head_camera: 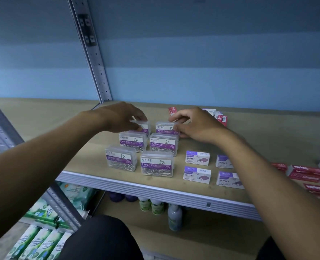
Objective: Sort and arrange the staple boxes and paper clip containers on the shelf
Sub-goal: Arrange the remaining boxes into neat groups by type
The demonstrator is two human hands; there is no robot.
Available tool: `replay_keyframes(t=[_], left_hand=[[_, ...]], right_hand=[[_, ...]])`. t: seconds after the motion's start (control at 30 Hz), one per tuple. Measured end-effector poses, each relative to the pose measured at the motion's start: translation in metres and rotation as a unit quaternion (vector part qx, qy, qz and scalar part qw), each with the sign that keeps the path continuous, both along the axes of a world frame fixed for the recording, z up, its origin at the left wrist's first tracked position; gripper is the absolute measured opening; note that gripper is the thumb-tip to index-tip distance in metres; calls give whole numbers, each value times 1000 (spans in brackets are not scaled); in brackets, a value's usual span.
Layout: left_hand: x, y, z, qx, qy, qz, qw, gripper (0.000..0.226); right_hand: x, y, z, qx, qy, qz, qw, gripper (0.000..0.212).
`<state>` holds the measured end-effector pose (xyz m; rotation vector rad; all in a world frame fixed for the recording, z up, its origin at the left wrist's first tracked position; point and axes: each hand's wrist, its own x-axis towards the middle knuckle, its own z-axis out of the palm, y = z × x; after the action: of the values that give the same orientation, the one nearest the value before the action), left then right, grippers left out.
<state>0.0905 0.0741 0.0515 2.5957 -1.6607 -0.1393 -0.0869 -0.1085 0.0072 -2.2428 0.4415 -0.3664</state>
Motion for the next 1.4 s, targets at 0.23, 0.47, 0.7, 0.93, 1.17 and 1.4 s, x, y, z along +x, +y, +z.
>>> replay_keyframes(t=[0.23, 0.47, 0.7, 0.93, 1.17, 1.4], left_hand=[[-6, -16, 10, -40, 16, -9, 999, 32], [-14, -50, 12, -44, -13, -33, 998, 38], [-14, -82, 4, -46, -18, -43, 998, 41], [-6, -111, -5, -43, -23, -35, 998, 42], [4, -138, -19, -3, -29, -12, 1000, 47], [11, -159, -28, 61, -48, 5, 997, 48]], right_hand=[[-7, -4, 6, 6, -14, -26, 1000, 26], [-18, -17, 11, -44, -36, -69, 996, 29], [-30, -42, 8, -124, -35, -160, 979, 25], [-39, -62, 4, -162, 31, -227, 960, 31], [-42, -66, 0, -158, 90, -235, 955, 44], [-42, -69, -5, -177, 120, -222, 951, 47]])
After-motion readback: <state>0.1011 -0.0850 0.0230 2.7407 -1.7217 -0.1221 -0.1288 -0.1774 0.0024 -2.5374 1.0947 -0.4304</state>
